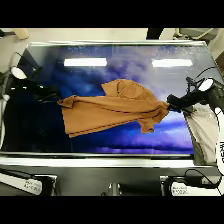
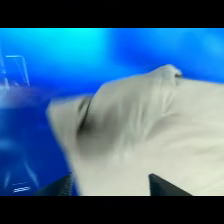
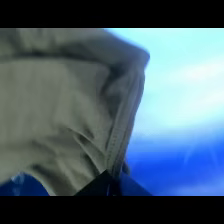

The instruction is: Fold the shirts.

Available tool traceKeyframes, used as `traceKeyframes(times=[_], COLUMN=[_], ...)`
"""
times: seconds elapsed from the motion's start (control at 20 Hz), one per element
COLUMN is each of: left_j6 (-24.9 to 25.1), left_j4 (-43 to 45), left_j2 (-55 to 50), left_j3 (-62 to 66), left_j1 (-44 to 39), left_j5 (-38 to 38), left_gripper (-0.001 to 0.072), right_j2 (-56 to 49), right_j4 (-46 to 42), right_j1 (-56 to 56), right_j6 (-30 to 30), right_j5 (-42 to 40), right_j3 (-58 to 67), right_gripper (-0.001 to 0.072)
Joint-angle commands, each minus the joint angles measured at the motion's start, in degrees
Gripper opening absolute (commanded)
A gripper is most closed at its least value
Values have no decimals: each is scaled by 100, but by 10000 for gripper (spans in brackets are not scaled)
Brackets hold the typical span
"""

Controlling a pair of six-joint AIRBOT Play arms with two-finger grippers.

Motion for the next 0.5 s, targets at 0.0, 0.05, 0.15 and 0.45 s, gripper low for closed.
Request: traceKeyframes(times=[0.0, 0.05, 0.15, 0.45], left_j6=[190, 190, 245, 557], left_j4=[214, 195, -155, -1709], left_j2=[866, 1224, 1827, 1897], left_j3=[-719, -1419, -2997, -4979], left_j1=[387, 382, 264, -181], left_j5=[-426, -238, 378, 2070], left_gripper=[542, 543, 575, 646], right_j2=[-4, -4, -4, -4], right_j4=[-225, -229, -184, -168], right_j1=[0, 0, 0, 0], right_j6=[-111, -118, -118, -118], right_j5=[417, 409, 393, 503], right_j3=[0, 0, 0, 0], right_gripper=[15, 15, 15, 16])
